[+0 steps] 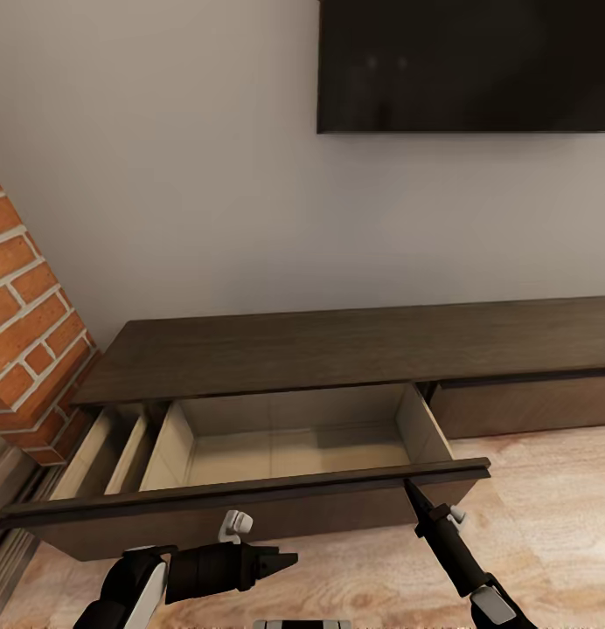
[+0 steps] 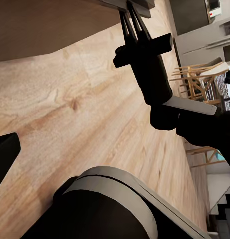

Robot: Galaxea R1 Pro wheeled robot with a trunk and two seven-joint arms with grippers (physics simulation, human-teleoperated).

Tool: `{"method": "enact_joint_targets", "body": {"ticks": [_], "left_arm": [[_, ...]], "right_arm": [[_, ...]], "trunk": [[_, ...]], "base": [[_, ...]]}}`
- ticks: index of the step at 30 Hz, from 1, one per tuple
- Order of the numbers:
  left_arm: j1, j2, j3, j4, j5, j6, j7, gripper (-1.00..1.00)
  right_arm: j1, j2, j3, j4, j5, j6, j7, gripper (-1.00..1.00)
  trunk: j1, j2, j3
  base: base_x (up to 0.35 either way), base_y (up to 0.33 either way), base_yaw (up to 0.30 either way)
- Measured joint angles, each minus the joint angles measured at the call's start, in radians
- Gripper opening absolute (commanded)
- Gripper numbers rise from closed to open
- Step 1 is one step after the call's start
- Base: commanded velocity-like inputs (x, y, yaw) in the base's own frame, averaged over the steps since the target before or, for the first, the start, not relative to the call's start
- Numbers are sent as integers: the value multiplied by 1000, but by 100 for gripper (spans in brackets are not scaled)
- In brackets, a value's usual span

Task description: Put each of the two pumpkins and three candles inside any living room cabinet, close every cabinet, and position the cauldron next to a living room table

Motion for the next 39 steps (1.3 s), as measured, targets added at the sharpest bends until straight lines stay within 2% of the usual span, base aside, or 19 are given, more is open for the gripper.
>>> {"method": "enact_joint_targets", "body": {"ticks": [16, 18, 21, 30, 35, 36, 37, 39], "left_arm": [[0, 0, 0, 0, 0, 0, 0, 100], [0, 0, 0, 0, 0, 0, 0, 100], [0, 0, 0, 0, 0, 0, 0, 100], [0, 0, 0, 0, -1, 0, 0, 100], [0, 0, 0, 0, -1, 0, 0, 100], [0, 0, 0, 0, -1, 0, 0, 100], [0, 0, 0, 0, -1, 0, 0, 100], [0, 0, 0, 0, -1, 0, 0, 100]], "right_arm": [[-1, -5, -2, 0, 0, 0, -1, -100], [-1, 7, -4, 0, -33, 1, -12, -100], [-1, 13, -4, 0, -52, 1, -19, -100], [-30, 14, -3, 0, -55, -1, -72, -100], [-34, 14, -3, 0, -55, -1, -79, -100], [-34, 14, -3, 0, -55, -2, -79, 100], [-3, 15, 41, 1, -4, 8, 10, 100], [-2, 15, 40, 1, -3, 9, 15, 100]], "trunk": [[0, 0, 0], [0, 0, 0], [0, 0, 0], [0, 0, 0], [0, 0, 0], [0, 0, 0], [0, 0, 0], [0, 0, 0]], "base": [[-119, 0, 0], [-41, 0, 0], [-21, 0, 0], [-85, 0, 0], [-21, 0, 0], [-7, 0, 0], [-5, 0, 0], [-3, 0, 0]]}}
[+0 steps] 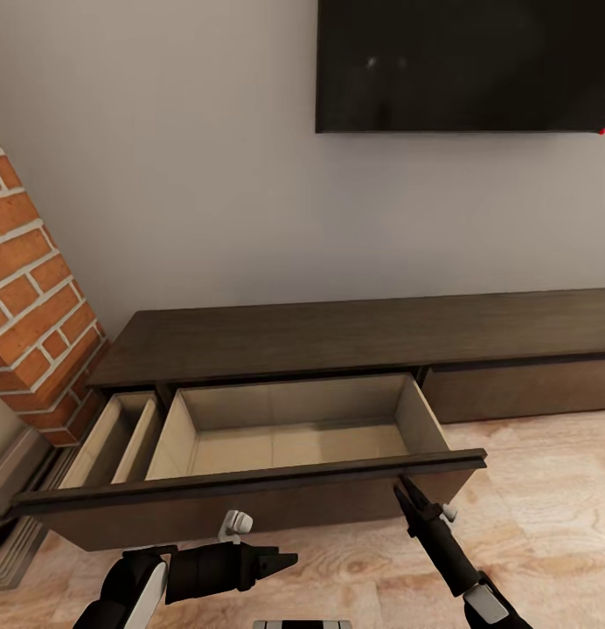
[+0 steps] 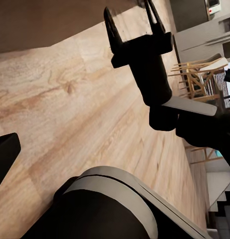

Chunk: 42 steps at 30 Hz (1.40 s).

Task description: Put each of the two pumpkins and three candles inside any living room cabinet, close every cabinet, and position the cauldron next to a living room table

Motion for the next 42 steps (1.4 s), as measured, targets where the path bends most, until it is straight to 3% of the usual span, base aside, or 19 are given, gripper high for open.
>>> {"method": "enact_joint_targets", "body": {"ticks": [14, 24, 38, 42], "left_arm": [[0, 0, 0, 0, 0, 0, 0, 100], [0, 0, 0, 0, 1, 0, 0, 100], [0, 0, 0, -1, 1, 0, 0, 100], [0, 0, 0, 0, 1, 0, 0, 100]], "right_arm": [[0, 0, 0, 0, 0, 2, 0, 100], [0, -1, 0, 0, 1, 2, -2, 100], [0, -1, 0, -1, 0, 2, -40, 100], [0, -1, 0, 0, 1, 3, -42, 100]], "trunk": [[0, 0, 0], [0, 0, 0], [0, 0, 0], [-2, 1, 15]], "base": [[-2, 0, 0], [-160, 0, 0], [-23, 0, 0], [-1, 0, 0]]}}
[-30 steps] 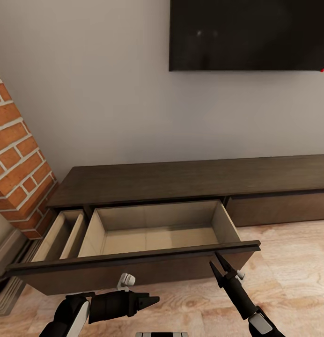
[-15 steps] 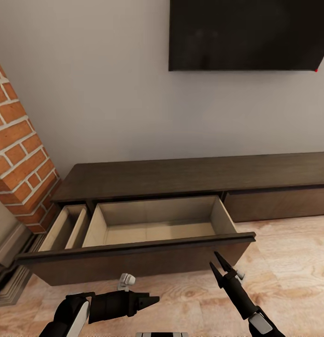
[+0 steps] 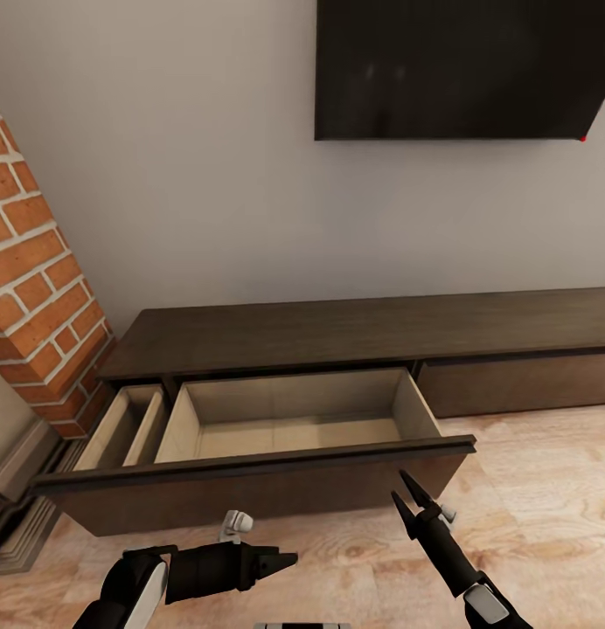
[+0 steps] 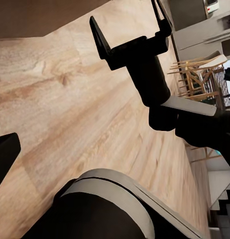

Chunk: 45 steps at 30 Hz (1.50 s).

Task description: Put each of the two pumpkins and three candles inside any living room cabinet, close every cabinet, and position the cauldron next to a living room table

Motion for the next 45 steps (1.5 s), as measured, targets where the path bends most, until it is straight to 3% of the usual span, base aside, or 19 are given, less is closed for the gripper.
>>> {"method": "enact_joint_targets", "body": {"ticks": [6, 13, 20, 45], "left_arm": [[0, -1, 0, 2, -1, 0, 0, 100], [0, -1, 0, 7, -1, 0, 2, 100], [0, -1, 0, 8, -1, 0, 2, 100], [0, 0, 0, 6, 0, 0, 0, 100]], "right_arm": [[0, -1, 0, 0, 1, 3, -4, 100], [0, 0, 1, 0, -2, 4, -70, 100], [0, 1, 1, 0, -3, 5, -88, 100], [0, 1, 1, 0, -3, 7, -95, 100]], "trunk": [[-3, 1, 23], [-6, 3, 50], [-9, 5, 77], [-9, 5, 78]], "base": [[0, 0, 0], [0, 0, 0], [0, 0, 0], [30, 0, 0]]}}
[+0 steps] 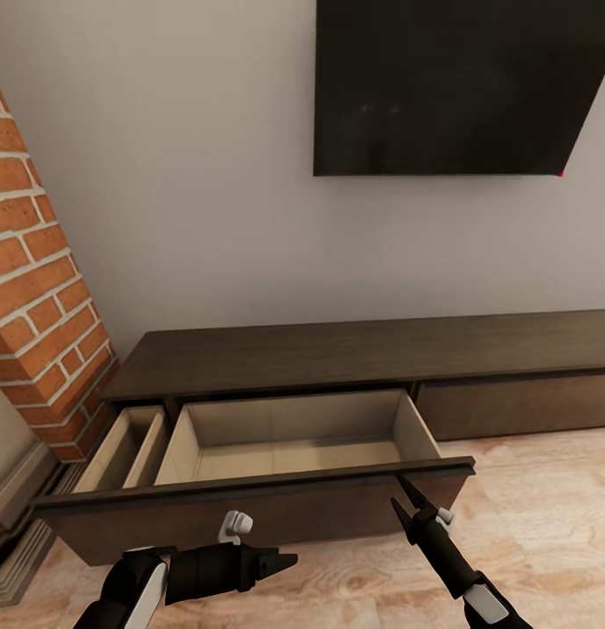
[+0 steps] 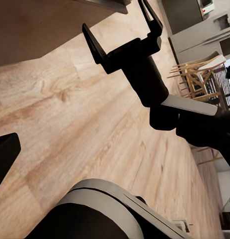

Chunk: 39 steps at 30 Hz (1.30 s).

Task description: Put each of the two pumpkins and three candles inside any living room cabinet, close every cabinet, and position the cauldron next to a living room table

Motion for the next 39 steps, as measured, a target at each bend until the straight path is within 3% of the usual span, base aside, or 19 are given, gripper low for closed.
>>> {"method": "enact_joint_targets", "body": {"ticks": [39], "left_arm": [[0, -1, 0, 2, -2, 0, 1, 100]], "right_arm": [[0, 0, 0, 0, 0, 0, -11, 100]], "trunk": [[0, 0, 0]], "base": [[-64, 0, 0]]}}
